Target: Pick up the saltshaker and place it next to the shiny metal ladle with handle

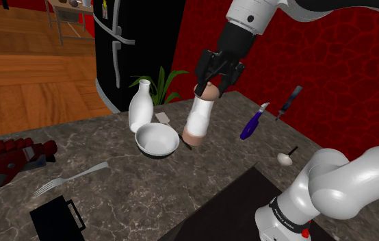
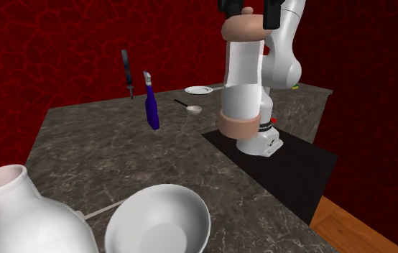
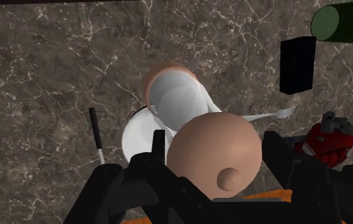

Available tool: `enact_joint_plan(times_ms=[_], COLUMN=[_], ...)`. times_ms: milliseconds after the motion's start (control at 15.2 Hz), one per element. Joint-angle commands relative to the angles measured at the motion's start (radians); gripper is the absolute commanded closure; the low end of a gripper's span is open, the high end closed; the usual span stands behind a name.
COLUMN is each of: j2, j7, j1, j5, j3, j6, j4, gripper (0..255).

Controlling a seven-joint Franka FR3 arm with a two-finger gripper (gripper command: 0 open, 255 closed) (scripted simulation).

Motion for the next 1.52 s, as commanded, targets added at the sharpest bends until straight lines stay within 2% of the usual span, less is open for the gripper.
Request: enact_joint_plan(times_ms=[0, 330, 858, 1452], j2=[0.007, 0.024, -0.100, -0.159], j7=[0.004, 0.015, -0.173, -0.385], j1=[-0.002, -0.004, -0.049, -0.109], j5=[-0.003, -0.009, -0.053, -0.146], j3=[-0.002, -0.006, -0.165, -0.346], j6=[-0.027, -0.085, -0.145, -0.207], j4=[0.034, 0.110, 0.006, -0.027], gripper=[255, 255, 255, 255])
